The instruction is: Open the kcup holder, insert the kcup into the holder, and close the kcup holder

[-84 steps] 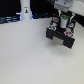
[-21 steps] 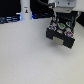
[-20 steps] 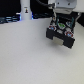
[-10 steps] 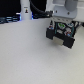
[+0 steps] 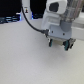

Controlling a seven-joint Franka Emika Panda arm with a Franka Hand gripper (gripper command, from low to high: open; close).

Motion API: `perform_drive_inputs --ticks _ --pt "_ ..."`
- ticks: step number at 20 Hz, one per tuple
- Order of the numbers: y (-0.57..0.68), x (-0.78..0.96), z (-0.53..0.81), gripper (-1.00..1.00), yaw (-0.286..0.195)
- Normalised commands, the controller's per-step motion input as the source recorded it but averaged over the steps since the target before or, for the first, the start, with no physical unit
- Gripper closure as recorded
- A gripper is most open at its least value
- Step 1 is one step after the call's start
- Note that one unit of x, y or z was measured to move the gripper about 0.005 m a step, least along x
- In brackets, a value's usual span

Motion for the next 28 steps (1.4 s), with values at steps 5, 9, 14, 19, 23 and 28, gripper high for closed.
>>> perform_drive_inputs --ticks 5,9,14,19,23,28 --pt "0.19 -0.43 -0.1 -1.0 0.236" --pt "0.39 -0.38 0.04 -1.0 0.173" --pt "0.5 -0.38 0.03 -1.0 0.133" --pt "0.55 -0.52 0.03 -1.0 0.097" --pt "0.56 -0.73 0.02 -1.0 0.058" --pt "0.55 -0.89 0.0 -1.0 0.026"
